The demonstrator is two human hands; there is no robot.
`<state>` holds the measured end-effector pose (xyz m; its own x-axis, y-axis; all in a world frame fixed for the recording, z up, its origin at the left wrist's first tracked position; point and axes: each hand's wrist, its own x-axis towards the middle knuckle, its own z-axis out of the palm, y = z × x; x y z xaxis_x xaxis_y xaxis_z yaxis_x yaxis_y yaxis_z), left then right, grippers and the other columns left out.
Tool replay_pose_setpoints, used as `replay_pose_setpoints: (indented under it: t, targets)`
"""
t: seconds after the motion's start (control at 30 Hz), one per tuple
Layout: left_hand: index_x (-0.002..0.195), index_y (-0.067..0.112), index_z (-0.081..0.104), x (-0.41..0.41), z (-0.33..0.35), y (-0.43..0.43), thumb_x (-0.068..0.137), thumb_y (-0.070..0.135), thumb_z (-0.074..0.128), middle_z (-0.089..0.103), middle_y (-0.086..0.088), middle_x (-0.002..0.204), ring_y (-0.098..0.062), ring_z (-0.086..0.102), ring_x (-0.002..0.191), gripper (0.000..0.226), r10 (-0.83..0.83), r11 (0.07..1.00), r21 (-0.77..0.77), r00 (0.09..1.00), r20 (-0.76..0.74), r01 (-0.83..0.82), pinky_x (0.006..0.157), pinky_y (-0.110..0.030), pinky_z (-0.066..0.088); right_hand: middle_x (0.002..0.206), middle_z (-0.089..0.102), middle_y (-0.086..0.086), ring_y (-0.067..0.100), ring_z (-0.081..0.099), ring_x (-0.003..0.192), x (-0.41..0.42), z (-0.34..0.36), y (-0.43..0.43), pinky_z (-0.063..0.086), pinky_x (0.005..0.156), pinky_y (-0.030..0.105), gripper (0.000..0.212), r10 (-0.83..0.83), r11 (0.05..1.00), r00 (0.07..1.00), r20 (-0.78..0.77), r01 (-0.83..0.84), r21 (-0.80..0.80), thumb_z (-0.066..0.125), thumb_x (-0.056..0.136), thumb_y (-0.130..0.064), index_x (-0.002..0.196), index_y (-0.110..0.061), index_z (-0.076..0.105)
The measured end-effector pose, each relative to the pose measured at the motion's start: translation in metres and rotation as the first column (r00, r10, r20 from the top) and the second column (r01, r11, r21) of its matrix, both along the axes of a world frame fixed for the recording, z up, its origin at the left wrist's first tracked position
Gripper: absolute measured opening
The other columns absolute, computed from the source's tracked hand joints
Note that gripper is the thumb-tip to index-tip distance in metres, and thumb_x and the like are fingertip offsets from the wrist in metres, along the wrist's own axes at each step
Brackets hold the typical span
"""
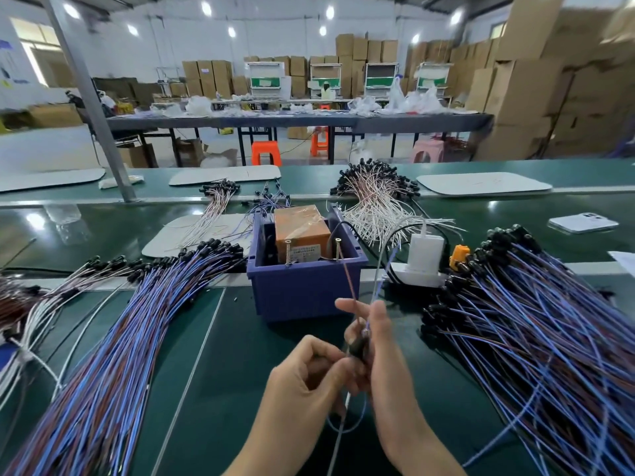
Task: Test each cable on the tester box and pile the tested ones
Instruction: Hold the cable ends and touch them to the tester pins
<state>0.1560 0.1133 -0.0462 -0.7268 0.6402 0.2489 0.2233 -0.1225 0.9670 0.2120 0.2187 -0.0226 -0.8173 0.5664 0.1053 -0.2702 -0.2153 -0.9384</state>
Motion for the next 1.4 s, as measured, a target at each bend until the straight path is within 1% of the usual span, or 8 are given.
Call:
replay_pose_setpoints:
  t: [0.27,0.4,0.63,0.77,0.9,1.07,1.23,1.4]
  targets:
    - [0.085,0.023,0.068,-0.002,-0.004,-0.003,0.09,0.032,0.061,0.071,0.001,0.073,-0.014,0.063,0.063,0.012,-0.014,0.994,-0.11,0.968,-0.25,-0.014,0.06,-0.031,0.051,0.059,0.054,-0.016,-0.001,0.05,0.058,-0.002,-0.01,0.0,0.04,0.056,0.011,0.039,-0.099,0.932,0.994,0.046,0.076,0.354,0.041,0.096,-0.053,0.086,-0.033,0.074]
    - [0.092,0.026,0.072,-0.015,0.004,-0.004,0.103,0.037,0.052,0.065,0.0,0.072,-0.01,0.056,0.066,0.026,0.219,0.976,0.015,0.975,-0.018,-0.219,0.061,-0.022,0.046,0.062,0.06,-0.02,-0.004,0.051,0.057,-0.003,-0.014,-0.001,0.04,0.055,0.008,0.035,0.027,0.907,0.996,0.085,-0.06,0.417,0.04,0.098,-0.05,0.101,-0.04,0.073]
    - [0.117,0.024,0.07,-0.018,0.003,-0.003,0.099,0.025,0.041,0.072,0.004,0.116,-0.009,0.066,0.104,0.034,0.104,0.994,0.014,0.988,0.115,-0.106,0.084,-0.017,0.049,0.068,0.063,-0.004,0.003,0.05,0.063,-0.007,-0.024,-0.007,0.039,0.062,0.024,0.048,0.166,0.851,0.96,0.224,-0.254,0.459,0.041,0.096,-0.068,0.1,-0.029,0.07]
    - [0.122,0.022,0.069,-0.019,0.003,-0.007,0.072,0.015,0.04,0.072,0.003,0.116,-0.009,0.065,0.097,0.058,0.007,1.0,-0.015,0.994,0.107,-0.005,0.085,-0.021,0.048,0.057,0.045,-0.01,0.008,0.036,0.055,-0.01,-0.025,-0.005,0.03,0.053,0.026,0.047,0.149,0.906,0.971,0.188,-0.21,0.369,0.047,0.092,-0.068,0.089,-0.027,0.069]
    - [0.117,0.031,0.071,-0.015,0.002,-0.005,0.09,0.031,0.045,0.073,0.008,0.113,-0.007,0.067,0.103,0.037,0.055,0.998,-0.018,0.998,0.031,-0.055,0.085,-0.018,0.05,0.074,0.051,0.009,0.022,0.042,0.07,-0.012,-0.026,-0.007,0.033,0.065,0.039,0.06,0.238,0.926,0.953,0.186,-0.28,0.251,0.054,0.086,-0.07,0.097,-0.013,0.07]
    - [0.088,0.021,0.071,-0.015,0.008,-0.003,0.093,0.044,0.045,0.075,-0.003,0.096,-0.019,0.061,0.055,0.036,0.144,0.987,0.059,0.987,0.075,-0.148,0.045,-0.03,0.049,0.062,0.065,0.003,0.01,0.055,0.054,-0.009,-0.026,-0.004,0.043,0.054,0.023,0.043,0.261,0.876,0.93,0.258,-0.34,0.342,0.047,0.096,-0.065,0.099,-0.031,0.072]
    - [0.084,0.014,0.061,-0.031,0.013,-0.008,0.097,0.038,0.041,0.064,-0.004,0.07,-0.023,0.067,0.071,0.034,0.296,0.919,0.213,0.938,0.184,-0.331,0.072,-0.035,0.054,0.093,0.078,0.001,0.011,0.074,0.092,-0.008,-0.022,0.002,0.056,0.081,0.021,0.036,0.156,0.941,0.971,0.18,-0.202,0.273,0.046,0.098,-0.046,0.105,-0.024,0.074]
    - [0.081,0.02,0.061,-0.046,0.02,-0.023,0.096,0.044,0.044,0.031,0.002,0.057,-0.013,0.031,0.04,0.033,0.321,0.88,0.268,0.907,0.271,-0.392,0.043,-0.027,0.04,0.059,0.047,-0.004,0.005,0.03,0.038,-0.003,-0.013,0.025,0.026,0.03,0.018,0.028,0.003,0.969,0.997,0.082,0.017,-0.248,0.042,0.107,-0.014,0.106,-0.016,0.07]
